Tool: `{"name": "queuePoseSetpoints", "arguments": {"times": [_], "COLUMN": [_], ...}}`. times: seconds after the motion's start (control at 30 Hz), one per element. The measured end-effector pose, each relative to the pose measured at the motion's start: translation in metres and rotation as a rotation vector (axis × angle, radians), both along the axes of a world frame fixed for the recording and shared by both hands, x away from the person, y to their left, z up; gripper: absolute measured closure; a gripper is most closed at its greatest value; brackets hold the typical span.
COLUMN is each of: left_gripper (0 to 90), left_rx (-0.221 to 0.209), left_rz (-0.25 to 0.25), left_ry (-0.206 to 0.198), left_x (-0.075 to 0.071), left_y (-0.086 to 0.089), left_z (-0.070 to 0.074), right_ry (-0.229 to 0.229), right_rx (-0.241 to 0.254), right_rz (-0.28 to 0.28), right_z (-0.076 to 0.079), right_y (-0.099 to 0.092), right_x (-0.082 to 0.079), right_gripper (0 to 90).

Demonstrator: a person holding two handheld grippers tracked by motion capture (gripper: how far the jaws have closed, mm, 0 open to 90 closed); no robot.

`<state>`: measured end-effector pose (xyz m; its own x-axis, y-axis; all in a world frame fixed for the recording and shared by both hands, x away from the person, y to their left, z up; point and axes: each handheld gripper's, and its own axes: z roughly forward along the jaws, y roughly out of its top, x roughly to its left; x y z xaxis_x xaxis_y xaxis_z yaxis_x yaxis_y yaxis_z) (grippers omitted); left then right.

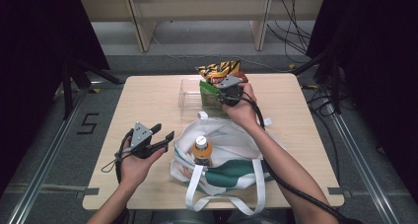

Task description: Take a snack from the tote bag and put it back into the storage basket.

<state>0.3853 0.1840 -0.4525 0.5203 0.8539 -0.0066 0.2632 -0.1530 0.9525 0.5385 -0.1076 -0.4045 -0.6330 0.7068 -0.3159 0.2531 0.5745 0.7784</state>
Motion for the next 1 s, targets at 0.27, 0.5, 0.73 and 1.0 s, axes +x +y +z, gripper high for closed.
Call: {"name": "queuePoseSetpoints", "arguments": {"times": [0.27, 0.5, 0.73, 1.0], "left_gripper": [42.3, 42.3, 42.2, 42.2], "left_rx": [-0.003, 0.003, 0.002, 0.002], "left_rz": [0.001, 0.006, 0.005, 0.006], "left_ry": [-0.006, -0.006, -0.006, -0.004], "left_x": [0.0, -0.0007, -0.0009, -0.0006], "left_y": [0.0004, 0.0008, 0.0003, 0.0009], "left_z": [0.0005, 0.0015, 0.0015, 0.0017], "right_ry": [-0.009, 0.005, 0.0, -0.015], "right_rx": [0.005, 0.005, 0.019, 0.013], "right_rz": [-0.001, 0.01, 0.006, 0.006], "right_z": [0.0014, 0.0031, 0.0053, 0.0058], "right_y": [-0.0021, -0.0034, -0.003, -0.0052], "right_x": [-0.0019, -0.0037, -0.0061, -0.0096], "right_gripper": [76.4, 73.9, 71.0, 66.1]}}
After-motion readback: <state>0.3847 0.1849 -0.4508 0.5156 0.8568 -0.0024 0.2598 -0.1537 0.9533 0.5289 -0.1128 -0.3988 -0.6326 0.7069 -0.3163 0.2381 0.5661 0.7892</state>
